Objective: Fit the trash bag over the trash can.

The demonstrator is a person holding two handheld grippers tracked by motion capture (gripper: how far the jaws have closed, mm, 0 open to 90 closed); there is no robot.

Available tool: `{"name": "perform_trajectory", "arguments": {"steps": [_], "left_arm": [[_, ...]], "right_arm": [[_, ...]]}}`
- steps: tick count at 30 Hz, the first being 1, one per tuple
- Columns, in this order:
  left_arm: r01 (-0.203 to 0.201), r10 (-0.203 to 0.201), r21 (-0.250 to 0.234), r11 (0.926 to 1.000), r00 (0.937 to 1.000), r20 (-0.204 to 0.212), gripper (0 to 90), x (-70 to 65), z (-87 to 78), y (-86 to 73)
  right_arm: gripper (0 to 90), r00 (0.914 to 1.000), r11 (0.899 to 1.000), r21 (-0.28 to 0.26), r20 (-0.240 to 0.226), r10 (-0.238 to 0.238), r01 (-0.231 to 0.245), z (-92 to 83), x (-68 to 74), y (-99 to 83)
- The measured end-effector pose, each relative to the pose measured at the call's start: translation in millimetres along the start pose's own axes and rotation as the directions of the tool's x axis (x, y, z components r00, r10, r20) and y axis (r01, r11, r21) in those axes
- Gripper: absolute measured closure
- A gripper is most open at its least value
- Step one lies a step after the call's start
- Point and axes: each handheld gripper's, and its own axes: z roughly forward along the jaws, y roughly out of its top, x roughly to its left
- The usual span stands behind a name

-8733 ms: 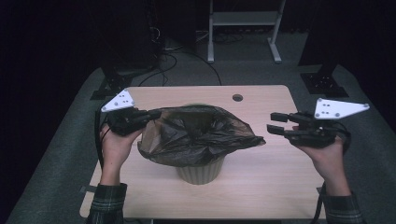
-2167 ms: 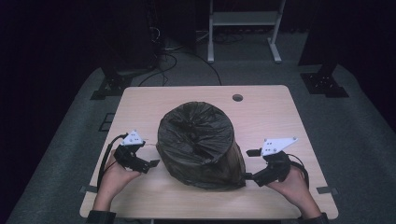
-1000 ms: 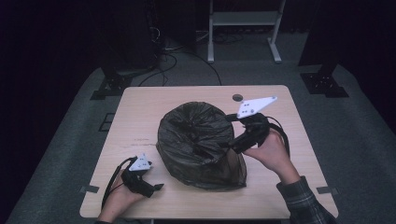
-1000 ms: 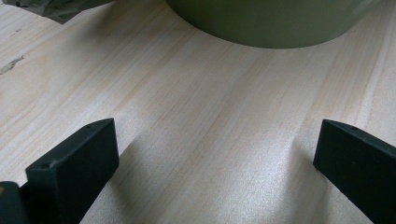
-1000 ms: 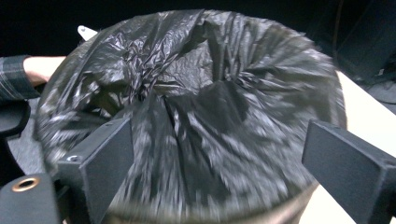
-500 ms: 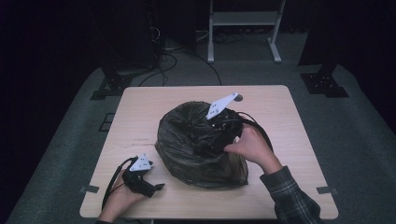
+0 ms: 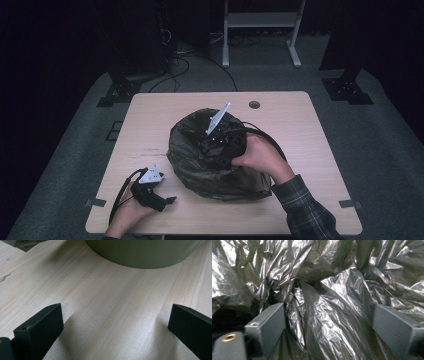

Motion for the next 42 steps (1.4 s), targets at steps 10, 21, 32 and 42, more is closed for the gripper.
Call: {"name": "perform_trajectory", "arguments": {"steps": [10, 21, 32, 42], "left_arm": [[-0.003, 0.003, -0.002, 1.0000, 1.0000, 0.003, 0.0, -0.2, 0.5, 0.4], [-0.002, 0.002, -0.002, 1.0000, 1.0000, 0.002, 0.0, -0.3, 0.5, 0.4], [-0.002, 0.002, 0.000, 1.0000, 1.0000, 0.002, 0.0, -0.3, 0.4, 0.4], [-0.003, 0.003, -0.001, 1.0000, 1.0000, 0.002, 0.0, -0.3, 0.4, 0.4]], "right_arm": [[12.2, 1.0000, 0.999, -0.054, 0.008, 0.001, -0.001, -9.8, 0.3, -0.7], [12.2, 0.9989, 0.974, -0.227, 0.044, -0.014, 0.023, -38.3, 3.7, 22.2], [9.9, 0.9994, 0.974, -0.224, 0.025, -0.023, 0.029, -8.0, 1.9, 62.6], [8.9, 0.9999, 0.998, -0.056, 0.004, -0.011, 0.011, 33.9, 1.1, 74.0]]}}
